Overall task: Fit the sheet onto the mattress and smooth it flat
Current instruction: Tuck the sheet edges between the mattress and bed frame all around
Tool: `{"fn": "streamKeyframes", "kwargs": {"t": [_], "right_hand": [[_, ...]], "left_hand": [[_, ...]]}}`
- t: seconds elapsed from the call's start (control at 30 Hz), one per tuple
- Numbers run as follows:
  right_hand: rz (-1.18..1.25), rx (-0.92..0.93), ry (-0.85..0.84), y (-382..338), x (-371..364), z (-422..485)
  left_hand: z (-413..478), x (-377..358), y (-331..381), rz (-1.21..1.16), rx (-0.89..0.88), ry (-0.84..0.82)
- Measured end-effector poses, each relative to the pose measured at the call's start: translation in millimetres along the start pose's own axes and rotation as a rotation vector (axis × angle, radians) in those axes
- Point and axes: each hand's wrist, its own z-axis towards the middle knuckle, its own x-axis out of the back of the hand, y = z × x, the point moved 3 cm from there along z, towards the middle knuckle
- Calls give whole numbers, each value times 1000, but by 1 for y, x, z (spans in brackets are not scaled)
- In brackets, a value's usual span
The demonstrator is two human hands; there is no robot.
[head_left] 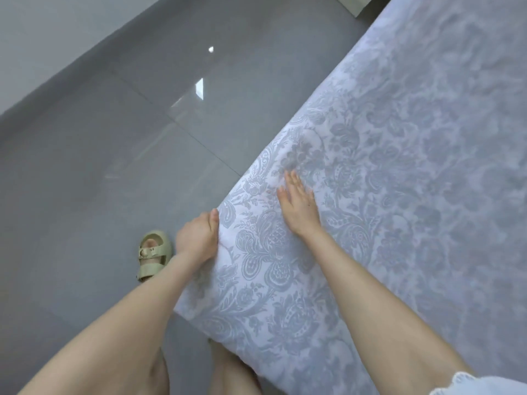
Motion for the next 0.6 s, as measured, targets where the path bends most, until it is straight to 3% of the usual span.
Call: {"fn": "streamKeyframes", "kwargs": {"t": [0.2,0.33,0.43,0.6], "right_hand": [[374,-200,246,12,56,-102],[485,-342,423,20,95,-174],[697,-483,584,23,113,-228],[917,-558,716,34,134,-317]], "left_hand": [[-20,45,48,117,-122,69],[-53,78,116,133,-338,3],[-100,108,155,106,-521,27],[-173,142,209,153,-730,27]]}}
